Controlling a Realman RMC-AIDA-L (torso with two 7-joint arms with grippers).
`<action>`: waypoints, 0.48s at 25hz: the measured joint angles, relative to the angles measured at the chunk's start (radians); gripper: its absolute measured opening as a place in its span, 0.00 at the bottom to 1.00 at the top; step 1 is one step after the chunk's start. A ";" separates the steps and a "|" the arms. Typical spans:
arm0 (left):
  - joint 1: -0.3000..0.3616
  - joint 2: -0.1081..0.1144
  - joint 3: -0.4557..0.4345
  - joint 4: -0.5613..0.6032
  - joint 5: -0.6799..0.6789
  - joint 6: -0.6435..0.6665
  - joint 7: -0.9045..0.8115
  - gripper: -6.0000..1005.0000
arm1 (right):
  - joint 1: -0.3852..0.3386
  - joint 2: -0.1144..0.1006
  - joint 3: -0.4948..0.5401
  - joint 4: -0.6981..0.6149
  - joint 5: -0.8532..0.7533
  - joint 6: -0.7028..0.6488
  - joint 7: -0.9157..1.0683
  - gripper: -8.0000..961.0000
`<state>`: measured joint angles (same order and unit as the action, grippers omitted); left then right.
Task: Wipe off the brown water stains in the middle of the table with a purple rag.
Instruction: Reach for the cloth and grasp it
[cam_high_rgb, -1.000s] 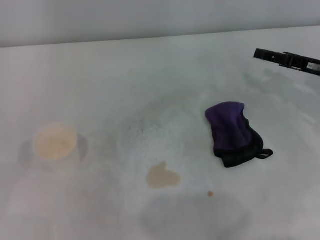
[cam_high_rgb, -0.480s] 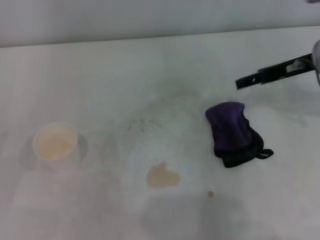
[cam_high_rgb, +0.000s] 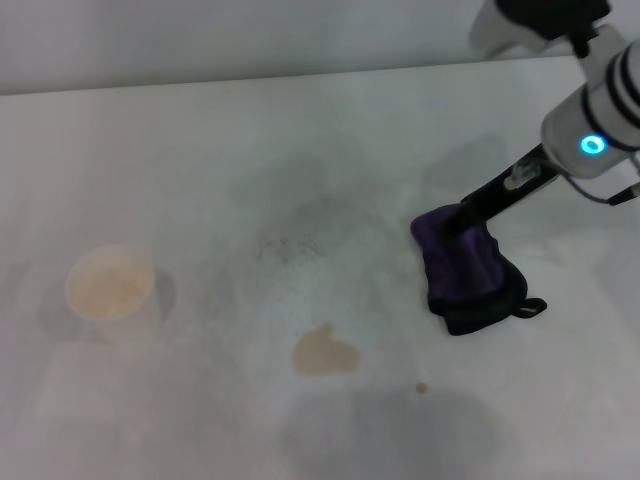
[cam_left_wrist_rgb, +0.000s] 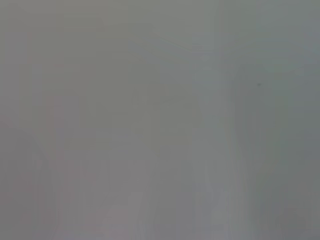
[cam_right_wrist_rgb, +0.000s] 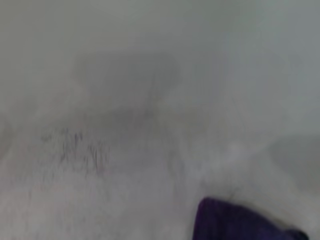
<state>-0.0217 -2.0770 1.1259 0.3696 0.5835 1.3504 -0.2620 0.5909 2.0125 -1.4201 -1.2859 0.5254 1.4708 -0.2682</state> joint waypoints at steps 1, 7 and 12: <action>0.001 0.000 0.000 0.000 0.000 0.001 0.003 0.89 | 0.010 0.001 -0.013 0.010 -0.007 0.001 0.007 0.83; 0.001 -0.001 0.000 -0.005 0.000 0.001 0.029 0.89 | 0.065 0.004 -0.067 0.104 -0.023 -0.036 0.023 0.82; -0.004 -0.002 0.000 -0.015 0.000 0.002 0.029 0.89 | 0.087 0.006 -0.085 0.172 -0.031 -0.067 0.029 0.80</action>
<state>-0.0256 -2.0785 1.1260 0.3550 0.5838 1.3529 -0.2331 0.6779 2.0183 -1.5051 -1.1141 0.4943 1.4033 -0.2389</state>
